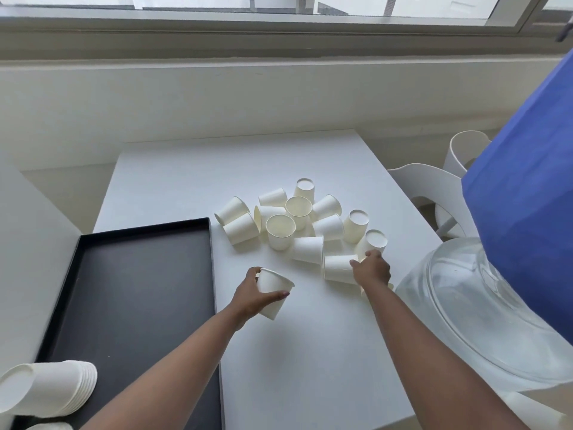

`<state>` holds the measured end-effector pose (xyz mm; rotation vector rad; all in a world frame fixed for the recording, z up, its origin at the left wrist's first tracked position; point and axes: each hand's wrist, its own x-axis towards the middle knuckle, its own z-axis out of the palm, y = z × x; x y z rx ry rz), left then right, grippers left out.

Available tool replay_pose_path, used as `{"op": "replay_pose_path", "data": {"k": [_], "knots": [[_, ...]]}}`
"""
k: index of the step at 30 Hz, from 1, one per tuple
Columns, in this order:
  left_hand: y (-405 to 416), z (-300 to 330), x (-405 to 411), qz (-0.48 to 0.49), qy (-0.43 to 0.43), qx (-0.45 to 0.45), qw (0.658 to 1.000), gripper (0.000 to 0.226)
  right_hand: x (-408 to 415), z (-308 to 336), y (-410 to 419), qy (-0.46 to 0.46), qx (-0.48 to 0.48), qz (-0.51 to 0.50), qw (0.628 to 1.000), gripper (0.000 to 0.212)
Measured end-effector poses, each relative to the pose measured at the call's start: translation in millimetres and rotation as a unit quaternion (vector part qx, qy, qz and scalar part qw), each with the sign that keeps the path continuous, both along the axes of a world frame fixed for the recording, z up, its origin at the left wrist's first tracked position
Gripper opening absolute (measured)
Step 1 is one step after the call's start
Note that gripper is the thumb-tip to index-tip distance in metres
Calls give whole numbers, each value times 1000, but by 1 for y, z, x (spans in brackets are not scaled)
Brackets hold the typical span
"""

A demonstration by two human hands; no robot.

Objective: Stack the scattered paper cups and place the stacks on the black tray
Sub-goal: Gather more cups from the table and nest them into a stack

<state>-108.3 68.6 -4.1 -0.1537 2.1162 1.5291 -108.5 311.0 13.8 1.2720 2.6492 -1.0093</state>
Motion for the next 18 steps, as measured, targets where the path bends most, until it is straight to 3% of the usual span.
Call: {"op": "replay_pose_path", "data": {"k": [7,11,18], "knots": [[0,-1,-1,-7,2,13,1000,63,4,-13,-9,-53,-73,-6,996,32],[-2,-3,-2,2,-3,19,1000,52,1,-6,-11,-28,-121,-58,991,34],[-1,0,-1,4,-11,31,999,74,1,4,-2,28,-138,-135,981,32]]}}
